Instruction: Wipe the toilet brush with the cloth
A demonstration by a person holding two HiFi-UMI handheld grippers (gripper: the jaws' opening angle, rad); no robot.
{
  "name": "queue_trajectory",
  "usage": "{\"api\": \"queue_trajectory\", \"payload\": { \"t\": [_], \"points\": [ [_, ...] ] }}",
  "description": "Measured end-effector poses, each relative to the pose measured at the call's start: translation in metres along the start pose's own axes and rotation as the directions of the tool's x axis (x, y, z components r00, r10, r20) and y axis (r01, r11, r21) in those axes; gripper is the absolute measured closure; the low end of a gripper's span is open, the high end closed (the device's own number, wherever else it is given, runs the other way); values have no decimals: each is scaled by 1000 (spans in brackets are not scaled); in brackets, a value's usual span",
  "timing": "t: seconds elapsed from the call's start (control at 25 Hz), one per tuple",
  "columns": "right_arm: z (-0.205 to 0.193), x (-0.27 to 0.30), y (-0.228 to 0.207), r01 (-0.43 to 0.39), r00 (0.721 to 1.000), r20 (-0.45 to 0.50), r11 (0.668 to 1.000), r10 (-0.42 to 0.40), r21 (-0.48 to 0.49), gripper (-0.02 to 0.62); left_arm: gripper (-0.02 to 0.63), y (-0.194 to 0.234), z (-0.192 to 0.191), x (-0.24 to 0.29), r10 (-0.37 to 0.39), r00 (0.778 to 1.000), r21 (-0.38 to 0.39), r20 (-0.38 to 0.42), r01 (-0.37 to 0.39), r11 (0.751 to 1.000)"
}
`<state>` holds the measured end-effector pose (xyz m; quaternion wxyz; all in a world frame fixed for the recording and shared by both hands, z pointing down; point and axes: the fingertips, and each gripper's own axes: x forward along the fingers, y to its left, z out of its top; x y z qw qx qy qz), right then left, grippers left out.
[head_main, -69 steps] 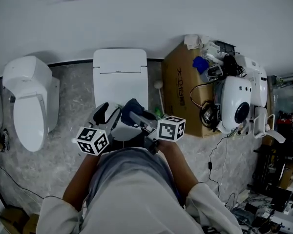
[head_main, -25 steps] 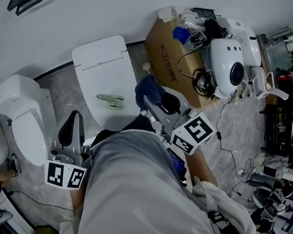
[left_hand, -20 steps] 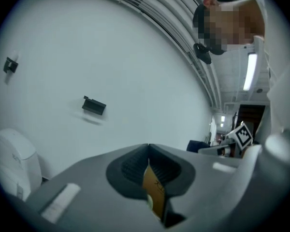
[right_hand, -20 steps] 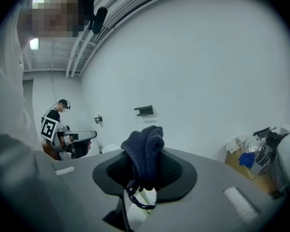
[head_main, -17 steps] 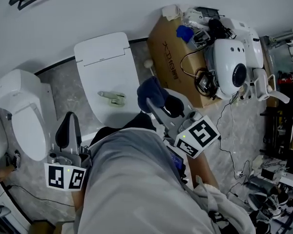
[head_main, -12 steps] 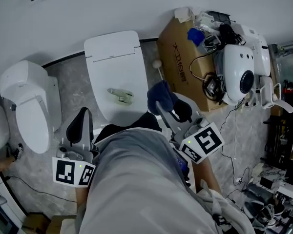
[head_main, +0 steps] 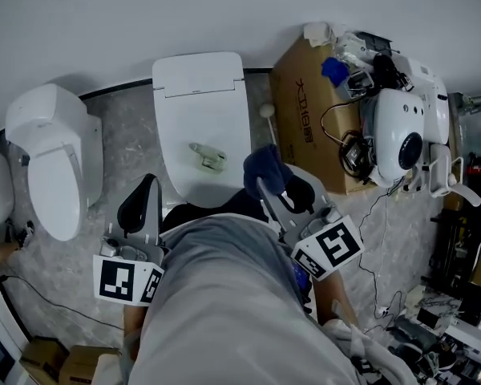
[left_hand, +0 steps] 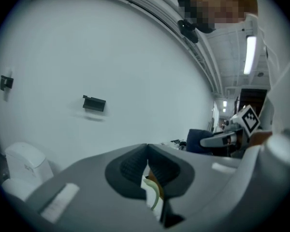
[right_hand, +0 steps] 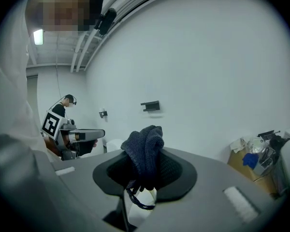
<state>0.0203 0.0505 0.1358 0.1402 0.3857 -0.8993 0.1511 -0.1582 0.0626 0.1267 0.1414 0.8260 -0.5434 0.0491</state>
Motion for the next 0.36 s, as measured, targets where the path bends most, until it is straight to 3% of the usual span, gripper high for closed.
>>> {"api": "queue_trajectory", "payload": {
  "t": [0.36],
  "points": [
    [3,-3,7,18,1000,5,999,-18,35,492,606,-5,-3,-1,-24,999,3,-27,24,1000]
  ]
}}
